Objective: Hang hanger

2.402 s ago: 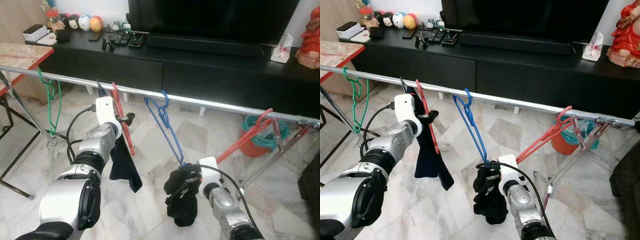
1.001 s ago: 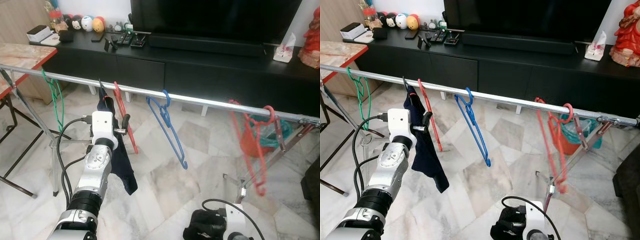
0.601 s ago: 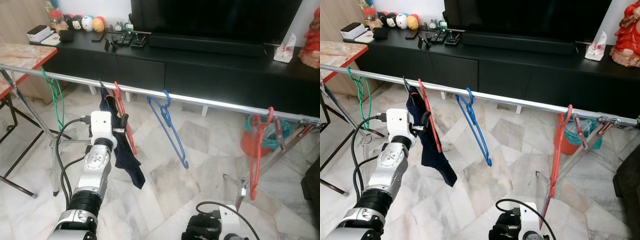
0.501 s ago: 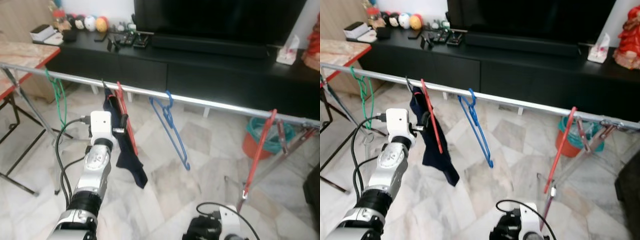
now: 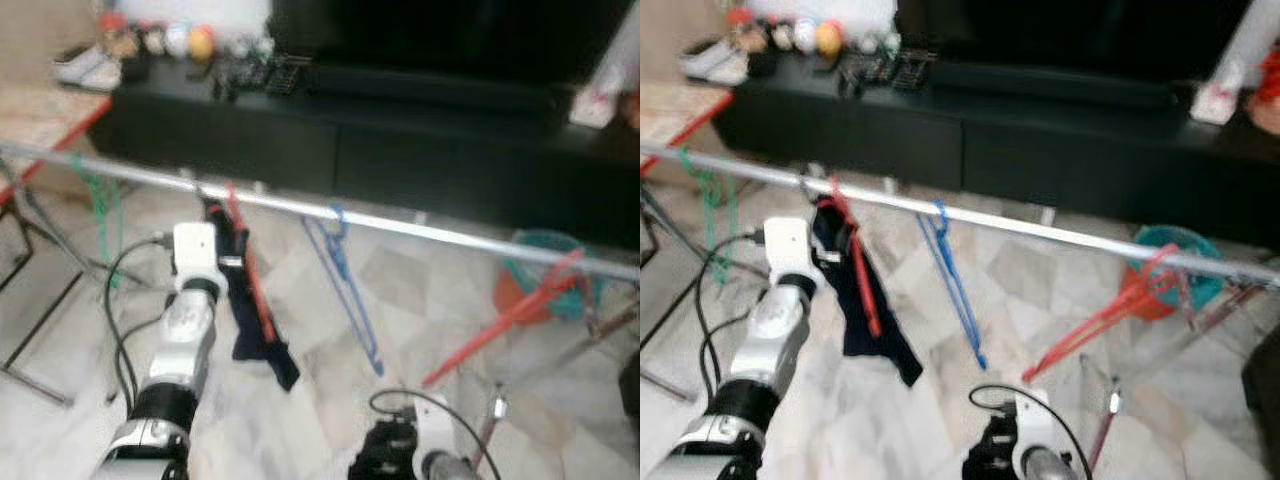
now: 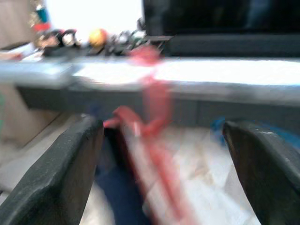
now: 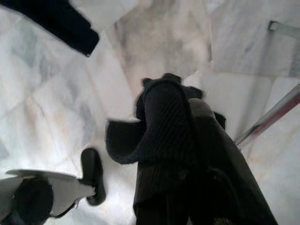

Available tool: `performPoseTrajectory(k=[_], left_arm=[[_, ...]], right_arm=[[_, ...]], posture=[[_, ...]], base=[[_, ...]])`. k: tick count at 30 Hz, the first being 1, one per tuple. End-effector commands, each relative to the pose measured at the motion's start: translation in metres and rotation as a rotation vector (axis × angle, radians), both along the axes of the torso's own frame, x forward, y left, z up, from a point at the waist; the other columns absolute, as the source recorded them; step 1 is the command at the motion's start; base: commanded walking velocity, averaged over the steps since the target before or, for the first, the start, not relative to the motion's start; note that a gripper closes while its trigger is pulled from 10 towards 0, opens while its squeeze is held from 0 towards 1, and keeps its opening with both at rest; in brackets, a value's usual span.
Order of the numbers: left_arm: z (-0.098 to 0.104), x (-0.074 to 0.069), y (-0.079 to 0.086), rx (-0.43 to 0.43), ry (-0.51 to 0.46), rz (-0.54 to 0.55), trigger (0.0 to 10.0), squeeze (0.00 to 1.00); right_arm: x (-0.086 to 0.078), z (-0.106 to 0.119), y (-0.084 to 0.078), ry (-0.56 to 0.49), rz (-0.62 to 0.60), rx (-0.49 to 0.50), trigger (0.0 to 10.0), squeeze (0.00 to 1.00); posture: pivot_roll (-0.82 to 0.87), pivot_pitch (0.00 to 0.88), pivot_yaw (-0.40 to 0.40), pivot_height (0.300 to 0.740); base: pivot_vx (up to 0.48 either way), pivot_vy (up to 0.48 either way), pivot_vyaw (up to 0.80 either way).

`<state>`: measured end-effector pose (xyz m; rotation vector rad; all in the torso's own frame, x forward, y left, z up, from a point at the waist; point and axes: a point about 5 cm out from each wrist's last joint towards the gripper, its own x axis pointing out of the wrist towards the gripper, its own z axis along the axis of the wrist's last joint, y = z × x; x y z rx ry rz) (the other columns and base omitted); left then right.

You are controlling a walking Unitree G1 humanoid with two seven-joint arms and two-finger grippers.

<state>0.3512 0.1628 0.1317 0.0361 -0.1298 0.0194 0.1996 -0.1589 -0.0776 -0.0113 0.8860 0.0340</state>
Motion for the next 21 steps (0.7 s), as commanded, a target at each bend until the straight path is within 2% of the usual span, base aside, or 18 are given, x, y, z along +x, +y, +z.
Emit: performPoseTrajectory(k=[1, 4, 8, 16, 19, 21], left_arm=[[-0.001, -0.002, -0.003, 0.001, -0.005, -0.011, 10.0, 0.0], [-0.001, -0.005, -0.005, -0.002, -0.014, -0.022, 10.0, 0.0], [-0.003, -0.013, -0.007, 0.029, -0.024, -0.029, 10.0, 0.0], [-0.006, -0.029, -0.015, 0.039, -0.002, -0.081, 10.0, 0.0], [-0.007, -0.032, -0.017, 0.048, 0.03, -0.105, 10.0, 0.0], [-0.01, -0.034, -0.016, 0.092, 0.117, -0.1, 10.0, 0.0]], right_arm=[[-0.003, -0.002, -0.001, 0.016, -0.01, -0.002, 10.0, 0.0], [-0.002, -0.002, 0.002, 0.015, -0.006, 0.0, 10.0, 0.0], [-0.003, -0.002, 0.001, 0.017, -0.006, 0.002, 10.0, 0.0], [-0.003, -0.002, 0.0, 0.021, -0.003, 0.006, 10.0, 0.0], [-0.003, -0.002, 0.0, 0.02, -0.003, 0.008, 10.0, 0.0], [-0.003, -0.002, 0.001, 0.02, -0.002, 0.011, 10.0, 0.0]], posture=[[-0.08, 0.049, 0.033, 0.74], [-0.08, 0.05, 0.034, 0.74], [-0.07, 0.051, 0.036, 0.74], [-0.07, 0.056, 0.037, 0.74], [-0.07, 0.055, 0.038, 0.74], [-0.07, 0.054, 0.039, 0.74]], base=[[0.311, 0.0, 0.0], [0.286, 0.0, 0.0], [0.0, 0.0, 0.0], [0.0, 0.0, 0.0], [0.0, 0.0, 0.0], [0.0, 0.0, 0.0]])
